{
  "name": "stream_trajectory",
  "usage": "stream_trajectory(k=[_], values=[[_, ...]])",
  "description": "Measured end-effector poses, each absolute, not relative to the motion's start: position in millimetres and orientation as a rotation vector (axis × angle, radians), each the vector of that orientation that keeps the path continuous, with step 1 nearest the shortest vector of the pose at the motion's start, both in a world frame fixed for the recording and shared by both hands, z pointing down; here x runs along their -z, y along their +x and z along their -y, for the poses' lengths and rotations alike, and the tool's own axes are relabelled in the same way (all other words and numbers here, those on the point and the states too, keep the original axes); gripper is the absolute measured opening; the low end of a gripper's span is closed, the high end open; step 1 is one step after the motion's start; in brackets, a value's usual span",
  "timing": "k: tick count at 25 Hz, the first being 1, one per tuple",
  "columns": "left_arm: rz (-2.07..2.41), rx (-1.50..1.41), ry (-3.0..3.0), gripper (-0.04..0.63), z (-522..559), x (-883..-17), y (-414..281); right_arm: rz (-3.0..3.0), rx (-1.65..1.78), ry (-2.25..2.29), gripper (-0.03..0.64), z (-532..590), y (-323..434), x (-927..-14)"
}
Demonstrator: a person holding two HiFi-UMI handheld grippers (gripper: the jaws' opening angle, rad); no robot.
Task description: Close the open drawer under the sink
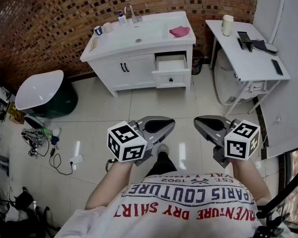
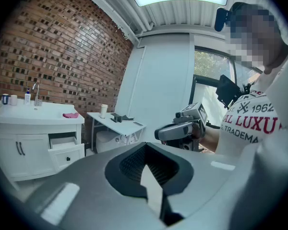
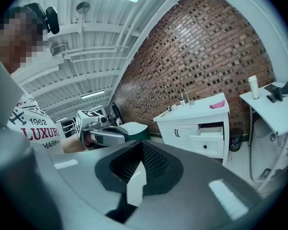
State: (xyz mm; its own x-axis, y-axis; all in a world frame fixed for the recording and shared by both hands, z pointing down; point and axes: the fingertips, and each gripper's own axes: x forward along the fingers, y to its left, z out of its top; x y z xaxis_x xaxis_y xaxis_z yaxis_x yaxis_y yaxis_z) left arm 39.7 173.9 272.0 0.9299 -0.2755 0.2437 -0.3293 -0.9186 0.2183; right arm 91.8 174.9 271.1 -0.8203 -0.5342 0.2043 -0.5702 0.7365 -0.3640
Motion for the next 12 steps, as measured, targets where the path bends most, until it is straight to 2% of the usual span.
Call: stream_trajectory(k=[12], values=[[0.439,-0.300,2.791,-0.015,-46,-297,16,2.801,-0.683,0.895,0.009,-52,64,-295]])
